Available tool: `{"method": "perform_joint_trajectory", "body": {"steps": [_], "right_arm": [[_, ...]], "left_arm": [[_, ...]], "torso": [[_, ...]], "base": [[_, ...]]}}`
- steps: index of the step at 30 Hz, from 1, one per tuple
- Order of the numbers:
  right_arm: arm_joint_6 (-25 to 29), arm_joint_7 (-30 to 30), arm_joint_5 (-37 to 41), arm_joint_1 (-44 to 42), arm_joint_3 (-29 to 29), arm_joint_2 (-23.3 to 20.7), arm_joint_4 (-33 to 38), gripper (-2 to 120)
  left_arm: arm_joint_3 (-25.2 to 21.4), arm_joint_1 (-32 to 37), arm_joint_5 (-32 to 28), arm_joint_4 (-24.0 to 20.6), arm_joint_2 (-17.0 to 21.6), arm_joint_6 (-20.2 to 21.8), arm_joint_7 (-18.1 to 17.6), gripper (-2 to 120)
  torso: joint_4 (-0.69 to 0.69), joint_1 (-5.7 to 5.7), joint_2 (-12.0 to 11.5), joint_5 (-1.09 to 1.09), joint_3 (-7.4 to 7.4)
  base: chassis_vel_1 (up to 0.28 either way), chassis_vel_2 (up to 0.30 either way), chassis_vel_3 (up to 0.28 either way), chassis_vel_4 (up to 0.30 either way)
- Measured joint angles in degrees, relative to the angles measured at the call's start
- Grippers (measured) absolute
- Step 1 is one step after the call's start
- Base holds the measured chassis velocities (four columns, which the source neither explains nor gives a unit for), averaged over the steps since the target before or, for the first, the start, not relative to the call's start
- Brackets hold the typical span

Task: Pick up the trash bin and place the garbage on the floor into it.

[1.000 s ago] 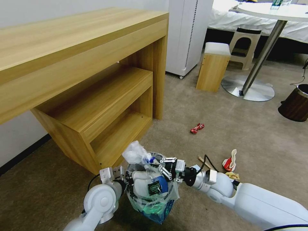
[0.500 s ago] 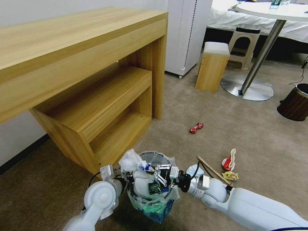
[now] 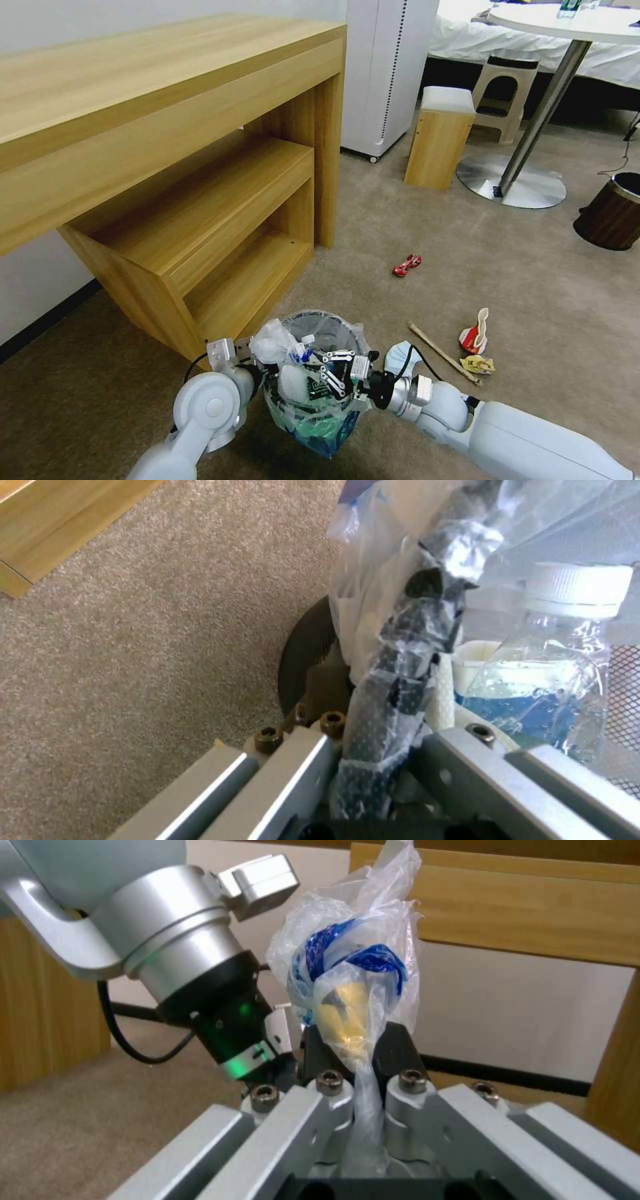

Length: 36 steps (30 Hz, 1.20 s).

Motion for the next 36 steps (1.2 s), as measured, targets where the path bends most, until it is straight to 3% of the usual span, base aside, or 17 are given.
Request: {"method": "perform_joint_trajectory", "body": {"steps": [4, 11, 15, 21, 30, 36], "right_arm": [[0.0, 1.1, -0.6, -0.3, 0.1, 0.0, -0.1, 4], [0.1, 1.7, -1.7, -0.9, 0.8, 0.0, -1.8, 35], [0.1, 1.7, -1.8, -1.0, 1.0, 0.0, -2.0, 44], [0.6, 1.4, -2.1, -2.0, 2.1, 0.3, -3.1, 71], [0.9, 0.5, -2.6, -4.1, 4.2, 0.1, -3.1, 98], [1.0, -0.3, -2.6, -5.9, 6.4, -0.4, -3.0, 100]], "left_arm": [[0.0, 0.1, 0.0, -0.2, 0.1, 0.0, 0.0, 0], [0.0, 0.8, -0.1, -1.3, 0.0, 0.0, -0.1, 0], [-0.1, 1.1, -0.2, -1.5, 0.0, -0.1, -0.1, 0], [-0.5, 2.0, -0.9, -2.6, 0.3, -0.1, -0.4, 0], [-1.4, 3.0, -1.7, -3.3, 0.7, -0.1, -0.4, 0], [-2.1, 3.2, -2.4, -3.3, 1.0, -0.2, -0.6, 0]], "torso": [[0.00, -0.01, 0.0, 0.00, 0.00], [0.01, -0.01, 0.0, 0.00, 0.00], [0.01, -0.01, 0.0, 0.00, 0.00], [0.01, -0.01, 0.0, 0.00, -0.01], [0.01, -0.01, 0.0, 0.01, -0.01], [0.01, -0.01, 0.0, 0.01, 0.00]], "base": [[0.000, 0.000, 0.000, 0.000], [0.000, 0.000, 0.000, 0.000], [0.000, 0.000, 0.000, 0.000], [0.000, 0.000, 0.000, 0.000], [0.000, 0.000, 0.000, 0.000], [0.000, 0.000, 0.000, 0.000]]}}
